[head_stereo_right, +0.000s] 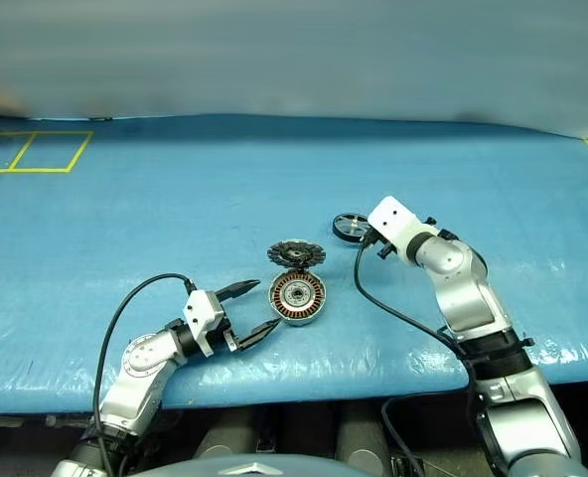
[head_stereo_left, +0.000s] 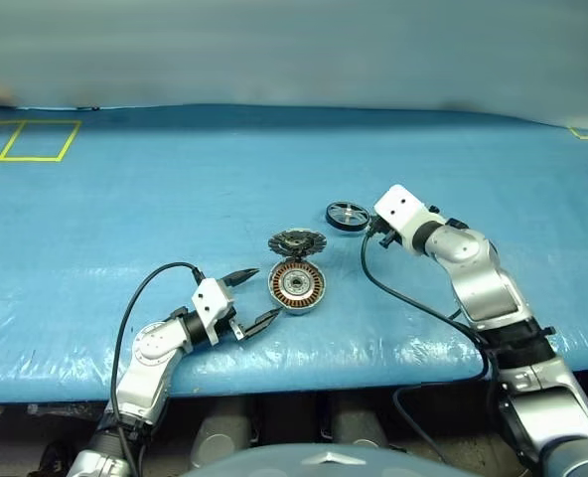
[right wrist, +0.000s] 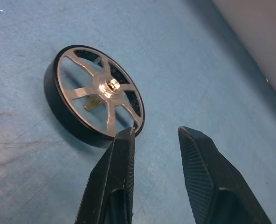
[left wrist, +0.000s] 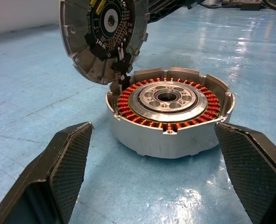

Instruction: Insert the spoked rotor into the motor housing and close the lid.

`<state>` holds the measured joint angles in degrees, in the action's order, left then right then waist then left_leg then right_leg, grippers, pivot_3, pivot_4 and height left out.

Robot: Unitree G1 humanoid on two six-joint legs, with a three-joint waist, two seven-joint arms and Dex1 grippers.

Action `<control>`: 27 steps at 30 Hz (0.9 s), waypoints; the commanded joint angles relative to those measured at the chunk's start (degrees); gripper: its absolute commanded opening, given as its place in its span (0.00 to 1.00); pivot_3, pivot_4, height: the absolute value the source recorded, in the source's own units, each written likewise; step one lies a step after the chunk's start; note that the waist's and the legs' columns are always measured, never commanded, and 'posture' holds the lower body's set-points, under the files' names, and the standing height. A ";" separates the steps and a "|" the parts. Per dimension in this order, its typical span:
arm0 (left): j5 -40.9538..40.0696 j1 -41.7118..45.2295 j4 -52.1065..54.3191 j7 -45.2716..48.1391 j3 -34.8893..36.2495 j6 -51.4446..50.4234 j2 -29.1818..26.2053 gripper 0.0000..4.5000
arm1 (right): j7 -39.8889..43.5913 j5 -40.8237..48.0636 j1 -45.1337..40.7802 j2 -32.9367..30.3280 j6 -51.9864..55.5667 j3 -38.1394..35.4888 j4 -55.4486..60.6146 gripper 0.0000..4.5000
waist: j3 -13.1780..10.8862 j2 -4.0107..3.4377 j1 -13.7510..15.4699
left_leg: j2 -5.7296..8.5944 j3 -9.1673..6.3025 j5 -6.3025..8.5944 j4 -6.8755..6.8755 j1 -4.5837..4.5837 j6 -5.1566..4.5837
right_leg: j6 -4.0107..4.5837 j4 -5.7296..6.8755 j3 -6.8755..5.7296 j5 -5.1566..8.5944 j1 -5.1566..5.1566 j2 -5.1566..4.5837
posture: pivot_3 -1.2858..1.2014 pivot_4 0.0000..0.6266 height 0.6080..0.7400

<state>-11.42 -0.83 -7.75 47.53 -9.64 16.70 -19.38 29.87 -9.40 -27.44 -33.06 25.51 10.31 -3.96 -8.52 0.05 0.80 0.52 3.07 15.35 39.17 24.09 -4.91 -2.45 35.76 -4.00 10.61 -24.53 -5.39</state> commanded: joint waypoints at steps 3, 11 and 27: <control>0.25 -0.72 0.96 -1.08 0.66 1.46 0.25 1.00 | 1.88 2.76 -4.82 2.02 -4.29 -1.62 -7.70 0.34 | -0.01 -0.02 -0.15 | 0.00 0.04 0.00 0.00 0.00 0.00 | -0.01 0.03 0.03 -0.01 0.01 0.14 | 0.52 0.24 1.00; 0.38 -1.70 1.73 -2.04 0.54 1.35 -0.02 1.00 | 4.42 3.52 -3.63 5.06 -6.24 0.32 -8.69 0.34 | -0.02 -0.04 -0.15 | -0.01 0.04 -0.01 0.02 -0.01 -0.01 | -0.04 0.07 0.04 -0.02 0.02 0.15 | 0.52 0.24 1.00; 0.97 -1.94 2.18 -2.73 0.36 1.29 -0.36 1.00 | 2.41 2.41 -0.06 8.29 -3.29 0.81 -8.23 0.34 | -0.02 -0.06 -0.48 | -0.02 0.04 -0.02 0.02 -0.29 0.03 | -0.02 0.10 0.05 -0.01 0.03 0.02 | 0.52 0.24 1.00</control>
<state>-10.33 -2.63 -7.75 45.01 -9.56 16.91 -19.55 32.70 -6.41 -28.23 -24.70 21.23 11.11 -12.92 -8.54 0.00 0.33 0.49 3.11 15.32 39.20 23.79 -4.88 -2.47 35.85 -3.94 10.59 -24.50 -5.42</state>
